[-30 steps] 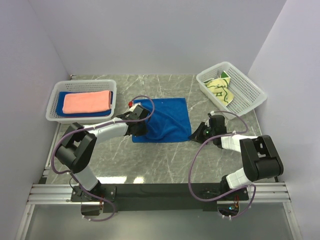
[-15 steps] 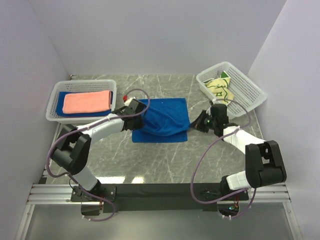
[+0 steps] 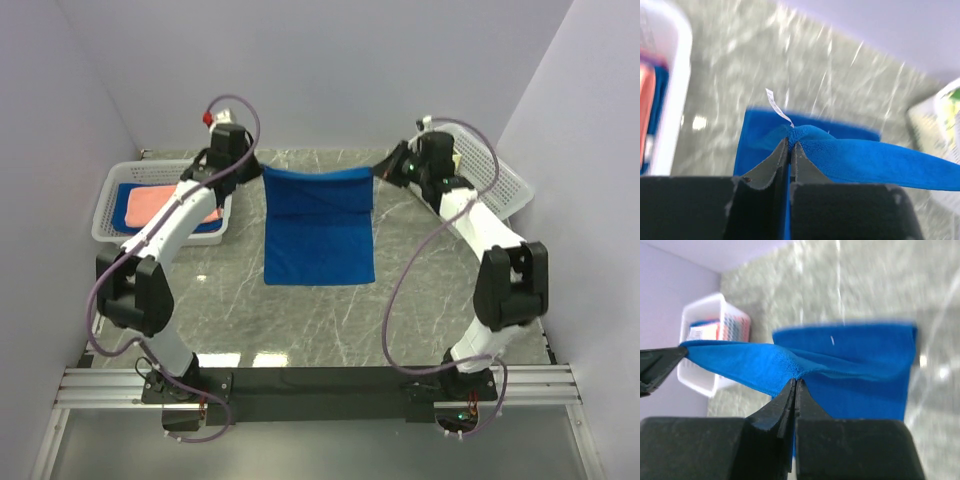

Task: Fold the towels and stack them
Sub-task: Fold the towel

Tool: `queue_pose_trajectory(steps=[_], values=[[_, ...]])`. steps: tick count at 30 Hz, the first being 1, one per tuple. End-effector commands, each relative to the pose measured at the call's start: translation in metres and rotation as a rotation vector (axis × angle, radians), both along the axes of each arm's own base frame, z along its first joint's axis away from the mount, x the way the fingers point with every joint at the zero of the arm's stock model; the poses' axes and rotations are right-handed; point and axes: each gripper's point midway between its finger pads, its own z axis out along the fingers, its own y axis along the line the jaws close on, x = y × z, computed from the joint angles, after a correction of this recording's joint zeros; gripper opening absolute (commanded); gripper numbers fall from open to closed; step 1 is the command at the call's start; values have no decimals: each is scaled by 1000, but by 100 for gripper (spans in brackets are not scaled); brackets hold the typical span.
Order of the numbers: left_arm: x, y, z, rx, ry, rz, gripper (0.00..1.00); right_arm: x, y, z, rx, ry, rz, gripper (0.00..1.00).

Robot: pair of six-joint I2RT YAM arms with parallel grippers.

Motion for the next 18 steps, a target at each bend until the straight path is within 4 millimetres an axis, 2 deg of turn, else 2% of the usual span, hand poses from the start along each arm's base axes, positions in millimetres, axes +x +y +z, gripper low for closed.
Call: queue_pose_trajectory(steps=[1, 2, 3, 4, 6, 8, 9, 10, 12, 13, 15, 16, 18], values=[[35, 1, 35, -25, -102, -34, 1, 35, 6, 38, -3, -104, 27, 0], [43, 5, 39, -32, -113, -26, 1, 42, 8, 44, -2, -122, 34, 0], [51, 4, 54, -47, -153, -33, 1, 55, 10, 50, -4, -147, 38, 0], [60, 3, 50, -51, -152, -35, 1, 62, 13, 55, -1, -171, 45, 0], [72, 9, 63, -67, -191, -25, 1, 77, 16, 60, 5, -200, 59, 0], [85, 12, 62, -86, -206, -23, 1, 86, 18, 61, 15, -213, 69, 0], [91, 12, 70, -96, -227, -26, 1, 96, 20, 65, 20, -244, 76, 0], [96, 11, 64, -109, -220, -33, 1, 100, 18, 67, 22, -259, 73, 0], [105, 15, 72, -127, -239, -28, 1, 107, 16, 64, 24, -269, 68, 0], [111, 17, 65, -128, -230, -22, 1, 111, 14, 68, 26, -291, 60, 0], [118, 16, 74, -146, -261, -42, 1, 117, 7, 67, 27, -307, 44, 0], [122, 16, 72, -145, -263, -46, 1, 119, 6, 72, 35, -332, 47, 0], [128, 17, 82, -141, -298, -55, 1, 125, 0, 78, 31, -362, 39, 0]])
